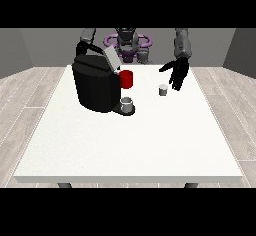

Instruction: Insert the coffee pod into the coffee machine and close the lid

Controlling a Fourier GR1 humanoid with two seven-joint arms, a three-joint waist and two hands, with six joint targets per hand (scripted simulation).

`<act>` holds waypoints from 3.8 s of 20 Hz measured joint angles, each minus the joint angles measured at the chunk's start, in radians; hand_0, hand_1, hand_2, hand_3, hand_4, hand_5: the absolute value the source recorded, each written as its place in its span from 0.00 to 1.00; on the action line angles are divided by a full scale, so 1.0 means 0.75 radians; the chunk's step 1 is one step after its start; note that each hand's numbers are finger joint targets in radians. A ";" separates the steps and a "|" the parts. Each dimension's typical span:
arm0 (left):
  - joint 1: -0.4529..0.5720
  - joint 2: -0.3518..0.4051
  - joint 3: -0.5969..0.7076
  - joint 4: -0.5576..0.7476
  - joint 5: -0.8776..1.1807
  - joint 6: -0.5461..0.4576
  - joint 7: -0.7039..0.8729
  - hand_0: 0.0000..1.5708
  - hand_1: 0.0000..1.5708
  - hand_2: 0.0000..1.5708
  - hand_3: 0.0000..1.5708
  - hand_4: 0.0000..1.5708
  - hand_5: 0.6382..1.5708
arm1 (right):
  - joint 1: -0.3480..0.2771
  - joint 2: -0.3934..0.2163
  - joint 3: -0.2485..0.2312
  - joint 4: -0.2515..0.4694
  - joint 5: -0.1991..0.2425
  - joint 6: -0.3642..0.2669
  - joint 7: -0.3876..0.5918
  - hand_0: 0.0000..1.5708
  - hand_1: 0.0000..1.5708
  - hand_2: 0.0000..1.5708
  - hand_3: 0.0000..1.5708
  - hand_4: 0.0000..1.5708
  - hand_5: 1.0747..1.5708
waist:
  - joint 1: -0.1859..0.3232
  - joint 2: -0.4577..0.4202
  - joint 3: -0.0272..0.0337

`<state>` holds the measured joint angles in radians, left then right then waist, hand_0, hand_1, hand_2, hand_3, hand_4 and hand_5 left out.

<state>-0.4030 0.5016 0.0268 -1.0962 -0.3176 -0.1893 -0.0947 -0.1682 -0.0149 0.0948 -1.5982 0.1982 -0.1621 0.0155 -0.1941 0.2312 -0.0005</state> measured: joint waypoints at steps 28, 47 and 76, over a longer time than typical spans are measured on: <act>-0.291 -0.058 -0.233 0.462 -0.611 0.213 -0.107 0.48 0.48 0.62 0.54 0.25 1.00 | -0.132 0.004 -0.038 0.289 -0.036 0.008 -0.009 0.00 0.00 0.00 0.00 0.00 1.00 | 0.034 0.034 0.0019; -0.492 -0.174 -0.135 0.522 -0.578 0.013 -0.181 0.87 0.87 0.88 0.84 0.32 1.00 | -0.121 -0.022 -0.122 0.521 -0.006 -0.053 -0.050 0.00 0.00 0.00 0.00 0.00 1.00 | 0.100 -0.110 0.0010; -0.977 -0.118 0.081 0.518 -0.498 -0.316 0.067 0.78 0.78 0.82 0.79 0.30 1.00 | -0.220 -0.041 -0.091 0.428 -0.026 0.002 -0.035 0.00 0.00 0.00 0.00 0.02 1.00 | -0.100 -0.104 0.0010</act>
<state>-1.1361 0.4128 0.0875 -0.7080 -0.6909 -0.4265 -0.0442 -0.3328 -0.0454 0.0267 -1.2774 0.1785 -0.1604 -0.0107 -0.2693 0.1529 0.0003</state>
